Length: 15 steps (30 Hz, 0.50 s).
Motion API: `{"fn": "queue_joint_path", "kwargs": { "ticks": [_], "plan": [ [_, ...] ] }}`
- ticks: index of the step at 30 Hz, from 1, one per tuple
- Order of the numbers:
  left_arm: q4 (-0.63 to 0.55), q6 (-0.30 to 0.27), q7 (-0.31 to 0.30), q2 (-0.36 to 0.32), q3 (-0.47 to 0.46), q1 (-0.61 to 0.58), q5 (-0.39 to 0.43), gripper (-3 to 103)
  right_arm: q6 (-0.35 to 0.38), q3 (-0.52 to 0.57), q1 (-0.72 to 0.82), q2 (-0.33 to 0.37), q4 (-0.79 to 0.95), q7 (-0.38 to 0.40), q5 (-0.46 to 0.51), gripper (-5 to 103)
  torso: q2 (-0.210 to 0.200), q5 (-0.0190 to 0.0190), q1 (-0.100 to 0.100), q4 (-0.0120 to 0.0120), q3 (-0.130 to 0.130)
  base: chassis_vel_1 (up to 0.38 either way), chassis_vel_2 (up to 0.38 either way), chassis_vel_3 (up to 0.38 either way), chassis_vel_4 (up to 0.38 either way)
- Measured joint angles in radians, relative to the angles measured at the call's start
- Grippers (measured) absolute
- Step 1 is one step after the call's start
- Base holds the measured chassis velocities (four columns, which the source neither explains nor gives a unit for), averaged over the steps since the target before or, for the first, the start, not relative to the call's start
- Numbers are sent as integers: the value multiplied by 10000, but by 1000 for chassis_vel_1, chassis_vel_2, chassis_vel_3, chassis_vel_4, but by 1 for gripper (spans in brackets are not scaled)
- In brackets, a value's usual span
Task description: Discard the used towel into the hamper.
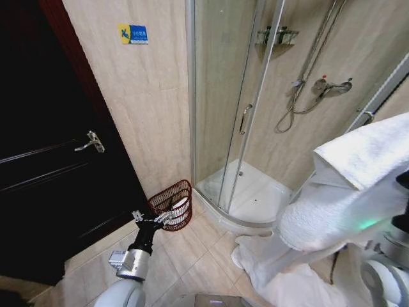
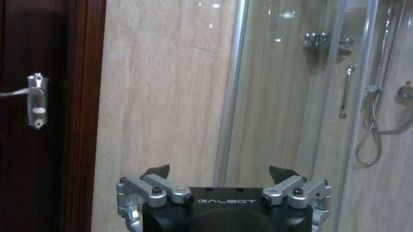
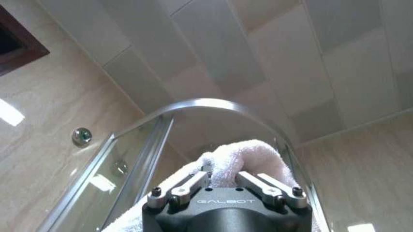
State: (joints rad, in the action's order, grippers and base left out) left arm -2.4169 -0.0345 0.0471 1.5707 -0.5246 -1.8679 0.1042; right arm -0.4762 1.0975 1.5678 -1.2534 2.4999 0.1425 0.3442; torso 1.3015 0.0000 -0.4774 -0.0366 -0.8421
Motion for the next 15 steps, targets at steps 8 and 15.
{"fn": "queue_joint_path", "kwargs": {
  "ticks": [8,15],
  "plan": [
    [0,0,0,0,0,0,0,100,52,90,20,3,1,33,-35,6,0,0,0,0,0,32,28,28,41],
    [0,0,0,-1,0,0,0,100,60,94,24,-32,0,43,-27,6,0,1,0,-1,0,60,71,67,74]
  ]
}}
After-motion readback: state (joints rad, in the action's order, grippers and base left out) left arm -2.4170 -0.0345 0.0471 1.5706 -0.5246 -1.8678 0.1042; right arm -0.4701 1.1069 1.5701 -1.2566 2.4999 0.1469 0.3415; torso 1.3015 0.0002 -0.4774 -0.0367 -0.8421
